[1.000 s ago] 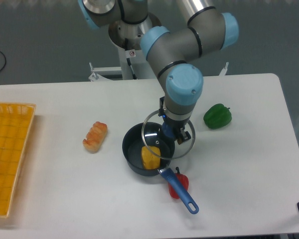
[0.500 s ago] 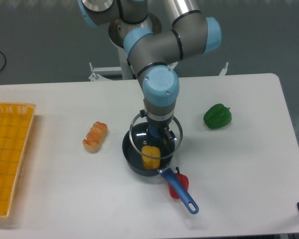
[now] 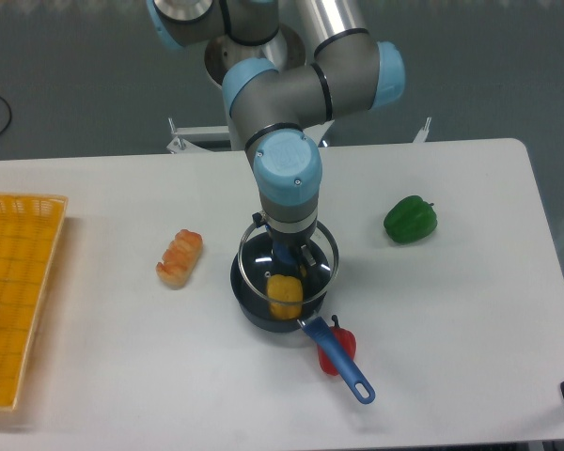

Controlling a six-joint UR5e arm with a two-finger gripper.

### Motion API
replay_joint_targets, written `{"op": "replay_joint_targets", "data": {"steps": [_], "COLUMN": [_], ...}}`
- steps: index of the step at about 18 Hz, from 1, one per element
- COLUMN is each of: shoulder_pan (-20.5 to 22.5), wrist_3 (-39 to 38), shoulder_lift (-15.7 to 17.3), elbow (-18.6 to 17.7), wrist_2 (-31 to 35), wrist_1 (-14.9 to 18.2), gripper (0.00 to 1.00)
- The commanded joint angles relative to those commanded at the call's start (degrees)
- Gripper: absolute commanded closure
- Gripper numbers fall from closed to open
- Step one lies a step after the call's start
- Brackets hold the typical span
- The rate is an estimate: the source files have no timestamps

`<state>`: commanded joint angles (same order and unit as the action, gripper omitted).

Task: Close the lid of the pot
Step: 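Move the held glass lid over the saucepan and lower it, then lower the lid onto the saucepan rim and settle it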

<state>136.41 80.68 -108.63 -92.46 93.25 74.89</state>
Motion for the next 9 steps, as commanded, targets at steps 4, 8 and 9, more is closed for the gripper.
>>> {"op": "replay_joint_targets", "data": {"steps": [4,8,9], "shoulder_pan": [-0.27,-0.36,-0.36], "wrist_3": [-0.88,-1.06,-1.14], "shoulder_lift": [-0.27,-0.53,-0.53], "elbow": [0.09,0.00,0.09], "wrist_2": [0.00,0.00,0.00], "wrist_1": [-0.53,-0.53,-0.53], "gripper": [0.40,0.40,0.40]}}
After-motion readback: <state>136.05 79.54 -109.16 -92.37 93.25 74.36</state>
